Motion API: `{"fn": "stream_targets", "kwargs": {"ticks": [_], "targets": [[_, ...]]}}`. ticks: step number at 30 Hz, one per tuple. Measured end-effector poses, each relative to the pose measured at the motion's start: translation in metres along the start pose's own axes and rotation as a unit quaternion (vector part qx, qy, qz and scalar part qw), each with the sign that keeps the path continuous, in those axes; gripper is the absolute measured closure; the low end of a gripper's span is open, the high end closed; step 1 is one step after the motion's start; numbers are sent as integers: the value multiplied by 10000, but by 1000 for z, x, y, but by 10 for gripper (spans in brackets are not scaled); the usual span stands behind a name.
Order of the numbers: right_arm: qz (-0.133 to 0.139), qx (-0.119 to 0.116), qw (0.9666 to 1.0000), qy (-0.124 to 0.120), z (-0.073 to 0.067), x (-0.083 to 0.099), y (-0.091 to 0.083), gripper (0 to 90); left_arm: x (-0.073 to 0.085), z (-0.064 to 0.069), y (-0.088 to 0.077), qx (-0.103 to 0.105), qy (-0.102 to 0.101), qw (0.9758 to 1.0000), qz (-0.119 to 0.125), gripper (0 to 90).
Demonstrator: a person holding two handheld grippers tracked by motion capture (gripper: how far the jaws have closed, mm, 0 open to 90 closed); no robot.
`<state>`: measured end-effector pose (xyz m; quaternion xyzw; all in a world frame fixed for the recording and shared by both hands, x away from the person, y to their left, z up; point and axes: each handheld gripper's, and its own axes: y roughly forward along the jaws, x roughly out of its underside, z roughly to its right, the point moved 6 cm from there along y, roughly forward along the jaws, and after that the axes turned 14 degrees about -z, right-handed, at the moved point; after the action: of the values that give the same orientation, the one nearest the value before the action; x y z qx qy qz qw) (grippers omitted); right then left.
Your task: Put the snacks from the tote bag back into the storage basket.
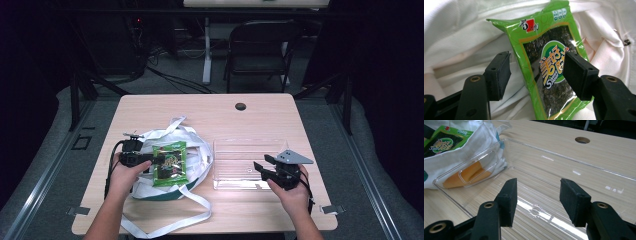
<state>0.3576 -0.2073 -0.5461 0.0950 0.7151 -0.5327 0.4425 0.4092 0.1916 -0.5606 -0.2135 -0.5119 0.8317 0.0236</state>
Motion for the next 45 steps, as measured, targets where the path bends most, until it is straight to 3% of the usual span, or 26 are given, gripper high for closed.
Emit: {"fn": "stream_targets", "kwargs": {"ticks": [19, 34, 45], "targets": [[4, 3, 10000, -3, 0, 0, 0, 477, 2, 0, 21, 457, -144, 9988, -87, 380], [-1, 18, 10000, -10, -1, 0, 0, 475, 3, 0, 24, 473, -85, 9987, -153, 470], [-13, 24, 10000, -27, 0, 0, 0, 475, 2, -1, 18, 539, -80, 9985, -67, 552]]}}
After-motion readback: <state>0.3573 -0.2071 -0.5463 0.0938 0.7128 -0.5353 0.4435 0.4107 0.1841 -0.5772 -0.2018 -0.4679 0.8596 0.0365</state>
